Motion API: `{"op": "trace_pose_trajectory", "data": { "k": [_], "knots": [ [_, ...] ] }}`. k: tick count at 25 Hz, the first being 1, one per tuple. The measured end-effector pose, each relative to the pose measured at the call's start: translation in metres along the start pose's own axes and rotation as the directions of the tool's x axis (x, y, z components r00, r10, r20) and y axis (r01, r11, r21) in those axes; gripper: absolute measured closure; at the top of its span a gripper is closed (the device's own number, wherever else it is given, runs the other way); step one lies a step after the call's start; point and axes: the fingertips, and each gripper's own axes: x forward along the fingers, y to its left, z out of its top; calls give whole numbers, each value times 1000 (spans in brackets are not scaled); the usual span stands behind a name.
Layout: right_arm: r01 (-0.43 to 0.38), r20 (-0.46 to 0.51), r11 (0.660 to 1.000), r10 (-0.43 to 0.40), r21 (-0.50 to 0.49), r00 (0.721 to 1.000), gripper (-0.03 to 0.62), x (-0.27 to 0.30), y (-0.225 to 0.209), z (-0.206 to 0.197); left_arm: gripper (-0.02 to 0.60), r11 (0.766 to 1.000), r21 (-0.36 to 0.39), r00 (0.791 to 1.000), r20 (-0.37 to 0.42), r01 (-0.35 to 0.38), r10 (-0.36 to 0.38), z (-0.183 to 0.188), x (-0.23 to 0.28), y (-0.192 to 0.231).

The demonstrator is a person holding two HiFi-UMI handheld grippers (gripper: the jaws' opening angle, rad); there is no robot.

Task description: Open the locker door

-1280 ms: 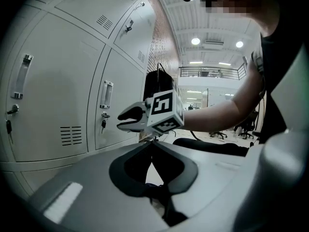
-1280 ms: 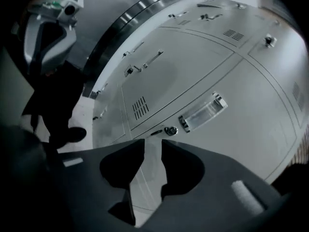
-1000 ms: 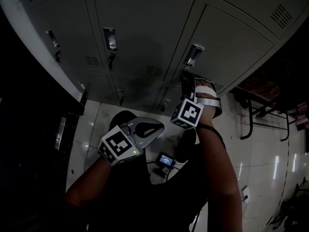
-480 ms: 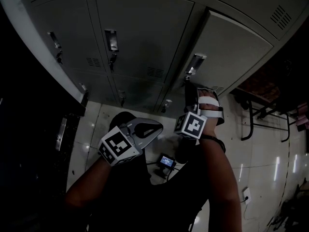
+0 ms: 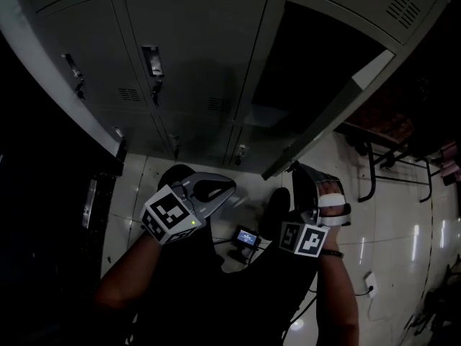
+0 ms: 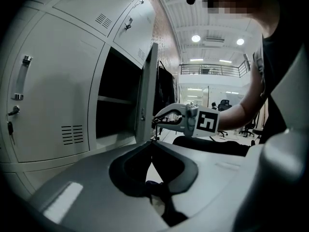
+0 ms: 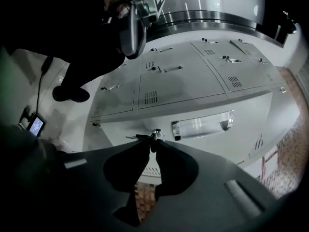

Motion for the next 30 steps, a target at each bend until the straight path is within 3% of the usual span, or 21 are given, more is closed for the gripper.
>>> {"op": "trace_pose_trajectory", "data": {
  "k": [9,20,26,30],
  "knots": [
    [25,-135,999,-21,34,991,543,-48,6,-76,569,1000,1,1000,-12,7,-7,0,5,-2],
    [49,-176,999,-45,19,983,539,-62,4,-116,569,1000,7,1000,-23,16,-16,0,12,-7],
    [72,-177,979,-39,188,983,513,-80,-3,-131,569,1000,9,999,-28,22,-22,1,16,-9],
    [79,-150,927,-24,367,988,521,-102,-4,-134,569,1000,12,999,-30,25,-25,1,18,-11]
  ]
}}
